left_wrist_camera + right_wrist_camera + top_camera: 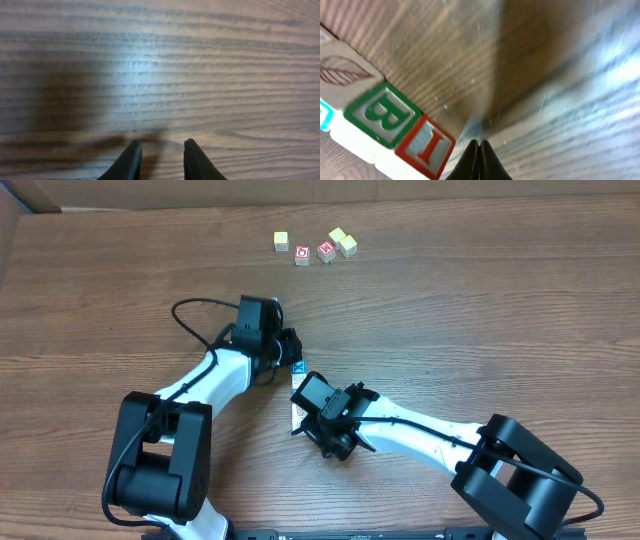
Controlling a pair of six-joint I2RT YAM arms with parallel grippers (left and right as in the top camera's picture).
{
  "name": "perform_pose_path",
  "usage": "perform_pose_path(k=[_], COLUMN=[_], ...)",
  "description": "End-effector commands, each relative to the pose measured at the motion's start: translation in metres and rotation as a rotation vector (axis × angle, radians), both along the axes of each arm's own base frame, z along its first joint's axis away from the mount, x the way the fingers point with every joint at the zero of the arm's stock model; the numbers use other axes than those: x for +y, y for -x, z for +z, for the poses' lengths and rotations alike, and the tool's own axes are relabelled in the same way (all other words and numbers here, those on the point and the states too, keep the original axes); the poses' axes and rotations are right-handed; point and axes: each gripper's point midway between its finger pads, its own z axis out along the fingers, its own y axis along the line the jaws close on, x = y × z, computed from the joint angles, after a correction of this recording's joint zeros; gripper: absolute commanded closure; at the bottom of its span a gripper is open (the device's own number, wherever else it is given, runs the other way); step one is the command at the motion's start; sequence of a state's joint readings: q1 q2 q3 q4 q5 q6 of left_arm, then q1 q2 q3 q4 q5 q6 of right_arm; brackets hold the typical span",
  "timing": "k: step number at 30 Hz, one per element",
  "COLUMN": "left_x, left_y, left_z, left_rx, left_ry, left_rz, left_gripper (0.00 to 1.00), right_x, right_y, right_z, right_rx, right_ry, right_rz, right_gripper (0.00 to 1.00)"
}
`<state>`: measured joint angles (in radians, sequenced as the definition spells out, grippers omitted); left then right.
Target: Flip 5 blocks
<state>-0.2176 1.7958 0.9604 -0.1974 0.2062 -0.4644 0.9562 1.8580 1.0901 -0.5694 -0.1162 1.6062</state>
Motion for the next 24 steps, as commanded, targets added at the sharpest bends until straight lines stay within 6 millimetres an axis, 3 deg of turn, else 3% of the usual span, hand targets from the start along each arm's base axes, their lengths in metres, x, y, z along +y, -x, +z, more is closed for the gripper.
perform_pose_path(k=[1,7,9,11,13,18,21,24], left_x=[0.012,0.063,0.104,0.121,0.134,0.143,0.139,0.134], left_y=[-0.024,-0.029,-0.015,-0.003,0.011,0.033,0.037,0.037], left_z=[0.032,0.068,0.068,0.062,0.055,0.047,0.046,0.046], left_rx=[-0.053,-0.034,0.029,0.086,0.149,0.213,0.212,0.202], left_ry=[-0.004,-0.01,-0.02,-0.023,-0.028,-0.079,-0.1,-0.111], left_rz=[0.028,0.147,0.238,0.281,0.311,0.219,0.137,0.082], left_gripper=[0.74,0.52,0.28,0.23,0.12,0.07,0.0,0.0], right_x=[-0.013,-0.06,-0.092,-0.106,-0.121,-0.153,-0.169,-0.183], right_y=[-0.018,-0.043,-0.063,-0.074,-0.086,-0.112,-0.123,-0.131], right_z=[0.005,0.0,-0.002,-0.002,-0.002,-0.001,0.0,0.0], right_rx=[-0.062,-0.095,-0.132,-0.151,-0.165,-0.205,-0.237,-0.265], right_ry=[0.019,0.107,0.141,0.148,0.153,0.168,0.178,0.194], right_rz=[0.115,0.347,0.524,0.558,0.56,0.581,0.617,0.691], right_gripper=[0.96,0.96,0.87,0.71,0.66,0.53,0.45,0.4])
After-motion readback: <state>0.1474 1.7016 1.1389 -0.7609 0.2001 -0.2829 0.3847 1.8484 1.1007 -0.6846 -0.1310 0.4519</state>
